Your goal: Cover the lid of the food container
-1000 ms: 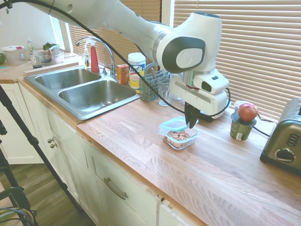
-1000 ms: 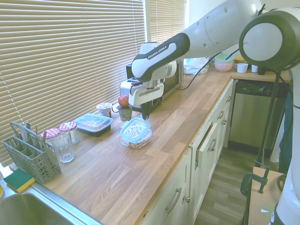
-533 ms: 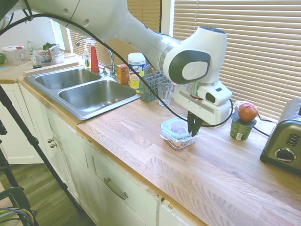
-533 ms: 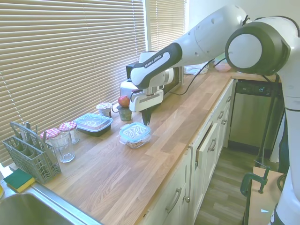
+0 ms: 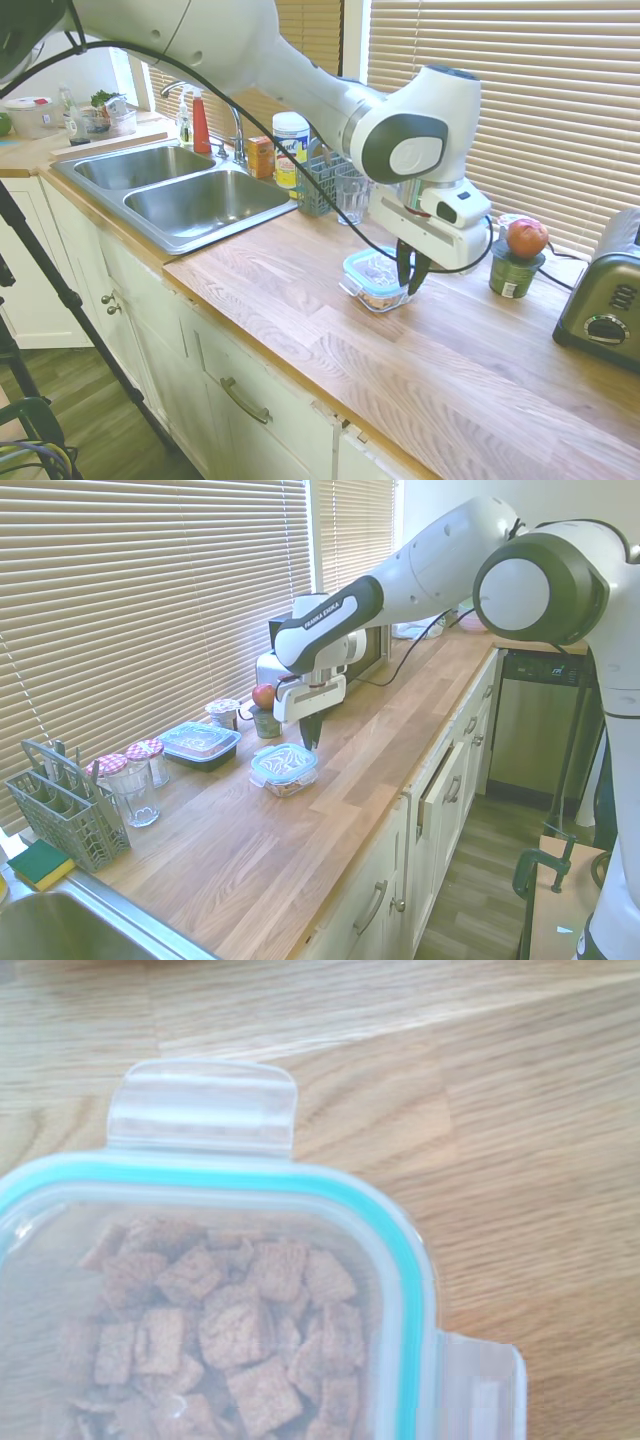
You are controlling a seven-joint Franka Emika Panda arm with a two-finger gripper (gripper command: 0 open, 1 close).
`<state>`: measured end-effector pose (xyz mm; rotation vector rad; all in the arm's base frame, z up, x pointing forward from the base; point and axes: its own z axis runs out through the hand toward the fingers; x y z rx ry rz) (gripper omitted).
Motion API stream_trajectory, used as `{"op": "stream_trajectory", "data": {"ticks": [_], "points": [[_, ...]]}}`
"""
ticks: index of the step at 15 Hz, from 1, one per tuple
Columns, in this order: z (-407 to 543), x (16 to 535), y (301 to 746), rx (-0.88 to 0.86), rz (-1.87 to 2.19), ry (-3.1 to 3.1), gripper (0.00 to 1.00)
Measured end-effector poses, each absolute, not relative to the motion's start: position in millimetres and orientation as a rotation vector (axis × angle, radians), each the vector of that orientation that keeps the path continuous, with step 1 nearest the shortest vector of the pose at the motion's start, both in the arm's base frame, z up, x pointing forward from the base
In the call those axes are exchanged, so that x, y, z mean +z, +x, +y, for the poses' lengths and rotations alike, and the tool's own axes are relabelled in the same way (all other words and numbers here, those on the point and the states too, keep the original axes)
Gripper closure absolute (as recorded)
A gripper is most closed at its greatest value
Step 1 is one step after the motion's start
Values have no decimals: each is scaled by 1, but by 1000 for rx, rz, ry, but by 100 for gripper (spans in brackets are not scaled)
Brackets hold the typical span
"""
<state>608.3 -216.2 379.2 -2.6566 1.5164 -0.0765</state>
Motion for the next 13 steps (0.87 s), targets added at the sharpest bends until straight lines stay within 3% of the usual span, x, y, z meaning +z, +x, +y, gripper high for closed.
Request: {"op": "stream_trajectory", "data": {"ticks": [5,8,13], "points": [[-216,387,610,-97,1513,-2654,0],[-216,419,606,-159,1499,-2641,0],[-179,475,551,-240,1407,-2664,0]]}}
